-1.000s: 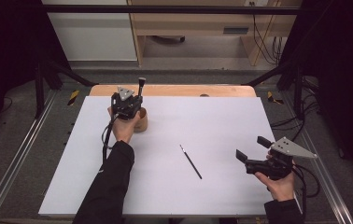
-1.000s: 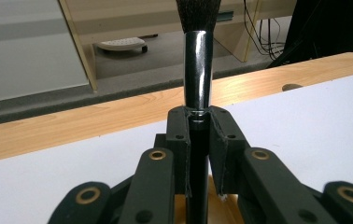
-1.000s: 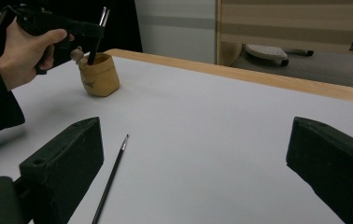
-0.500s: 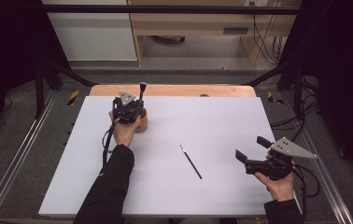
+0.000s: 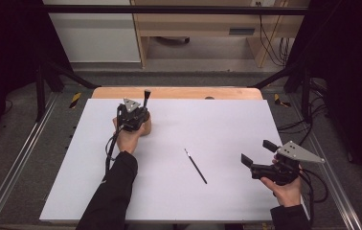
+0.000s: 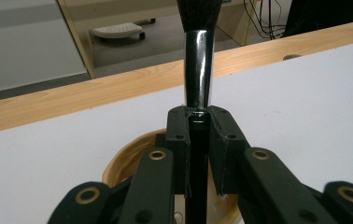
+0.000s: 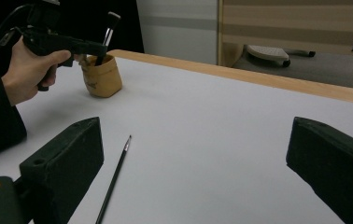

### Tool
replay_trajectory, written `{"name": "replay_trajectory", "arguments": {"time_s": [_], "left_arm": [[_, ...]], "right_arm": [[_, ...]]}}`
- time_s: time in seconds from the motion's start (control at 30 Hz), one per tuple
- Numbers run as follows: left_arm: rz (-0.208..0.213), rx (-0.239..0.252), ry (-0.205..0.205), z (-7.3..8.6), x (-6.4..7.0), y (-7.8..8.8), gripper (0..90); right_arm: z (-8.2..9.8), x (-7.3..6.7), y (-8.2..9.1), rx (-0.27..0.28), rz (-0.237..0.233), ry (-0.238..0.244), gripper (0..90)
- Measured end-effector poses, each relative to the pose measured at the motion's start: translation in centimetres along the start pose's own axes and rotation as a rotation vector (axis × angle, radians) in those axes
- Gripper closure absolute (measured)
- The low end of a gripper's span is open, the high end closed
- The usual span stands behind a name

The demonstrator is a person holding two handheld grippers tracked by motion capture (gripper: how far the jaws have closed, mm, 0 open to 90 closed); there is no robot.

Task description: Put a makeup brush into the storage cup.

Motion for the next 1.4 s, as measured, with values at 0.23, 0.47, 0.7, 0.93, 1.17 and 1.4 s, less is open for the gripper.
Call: {"name": "replay_trajectory", "arguments": {"time_s": [0.23,0.47,0.7,0.93,1.17,1.4], "left_arm": [[0.003,-0.022,-0.011,0.4,0.0,0.2,78.4],[0.017,-0.011,-0.008,0.1,-0.1,1.1,73.4],[0.051,0.034,0.011,-0.7,-0.1,3.3,63.6],[0.134,0.062,-0.009,-1.2,0.3,5.6,50.9],[0.194,0.084,-0.019,-1.4,0.6,7.8,41.4],[0.220,0.107,-0.025,-1.0,0.4,10.0,36.2]], "right_arm": [[-0.1,-0.1,0.0,0.002,-0.002,-0.001,4.4],[-0.1,-0.2,0.0,0.003,-0.005,-0.001,4.4],[-0.2,-0.4,0.0,0.006,-0.007,0.000,4.4],[-0.2,-0.6,-0.2,0.003,-0.010,0.002,4.4],[-0.1,-0.6,-0.3,0.000,-0.008,0.006,4.3],[-0.1,-0.6,-0.3,0.001,-0.006,0.008,4.2]]}}
Point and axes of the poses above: each handheld gripper's, and its own axes: y roughly backward along the jaws, z roughly out of its underside, x roughly to its right, the point moved 4 cm from there along -y, roughly forward along the jaws, and after that the axes turned 3 degrees about y, right-handed, at the moved point
